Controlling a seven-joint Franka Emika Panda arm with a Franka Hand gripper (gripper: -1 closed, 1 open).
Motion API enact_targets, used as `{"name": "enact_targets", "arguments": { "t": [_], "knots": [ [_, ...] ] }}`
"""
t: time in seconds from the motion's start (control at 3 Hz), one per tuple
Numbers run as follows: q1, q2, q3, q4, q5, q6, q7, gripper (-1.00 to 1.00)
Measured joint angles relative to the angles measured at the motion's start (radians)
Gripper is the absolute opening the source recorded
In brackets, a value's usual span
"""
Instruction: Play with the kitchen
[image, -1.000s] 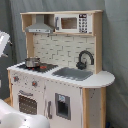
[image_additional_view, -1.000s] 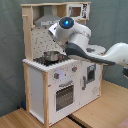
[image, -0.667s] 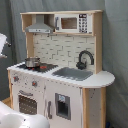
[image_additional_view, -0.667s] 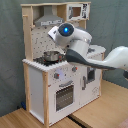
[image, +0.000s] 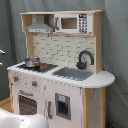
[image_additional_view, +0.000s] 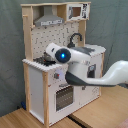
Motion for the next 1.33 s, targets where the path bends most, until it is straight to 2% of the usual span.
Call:
{"name": "enact_targets", "arguments": {
  "t": [0.33,0.67,1.33],
  "knots": [
    [0.034,-0.064,0.0,-0.011,-0.044,-0.034,-0.056,1.0],
    [0.074,-0.108,0.0,-0.067,-0.074,-0.034,-0.112,1.0],
    [0.181,-0.175,0.002,-0.249,-0.086,0.029,-0.192,1.0]
  ]
}}
